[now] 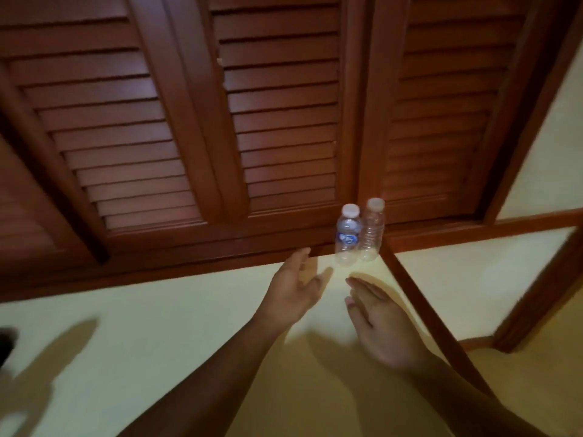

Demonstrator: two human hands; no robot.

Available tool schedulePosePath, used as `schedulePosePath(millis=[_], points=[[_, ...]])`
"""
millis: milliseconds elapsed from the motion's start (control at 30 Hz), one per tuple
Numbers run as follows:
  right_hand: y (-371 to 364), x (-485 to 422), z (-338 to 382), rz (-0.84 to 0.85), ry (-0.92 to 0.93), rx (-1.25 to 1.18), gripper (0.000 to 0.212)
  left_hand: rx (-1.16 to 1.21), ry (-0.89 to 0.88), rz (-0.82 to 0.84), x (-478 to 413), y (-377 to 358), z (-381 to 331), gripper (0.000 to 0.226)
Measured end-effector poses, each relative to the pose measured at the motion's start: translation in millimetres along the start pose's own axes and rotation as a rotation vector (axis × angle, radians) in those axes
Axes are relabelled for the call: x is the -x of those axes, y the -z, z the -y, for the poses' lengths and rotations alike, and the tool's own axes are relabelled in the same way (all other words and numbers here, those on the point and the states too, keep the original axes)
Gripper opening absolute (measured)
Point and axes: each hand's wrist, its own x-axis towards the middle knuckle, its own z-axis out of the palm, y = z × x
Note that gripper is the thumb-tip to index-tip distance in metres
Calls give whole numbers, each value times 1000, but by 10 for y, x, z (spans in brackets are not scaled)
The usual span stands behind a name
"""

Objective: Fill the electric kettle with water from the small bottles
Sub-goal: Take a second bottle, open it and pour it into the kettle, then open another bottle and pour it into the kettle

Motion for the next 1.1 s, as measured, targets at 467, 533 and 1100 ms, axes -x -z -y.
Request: schedulePosePath(millis=[467, 533, 1100], points=[[-1168, 876, 2995, 310, 613, -461, 44, -275, 87, -438, 3298, 2186, 855, 57], [-1305, 1101, 3383, 337, 669, -527, 43, -292, 100, -503, 3767, 2418, 888, 56], [-3131, 2310, 6398, 305, 694, -369, 42, -348, 240, -875, 5863, 4881, 2335, 41]])
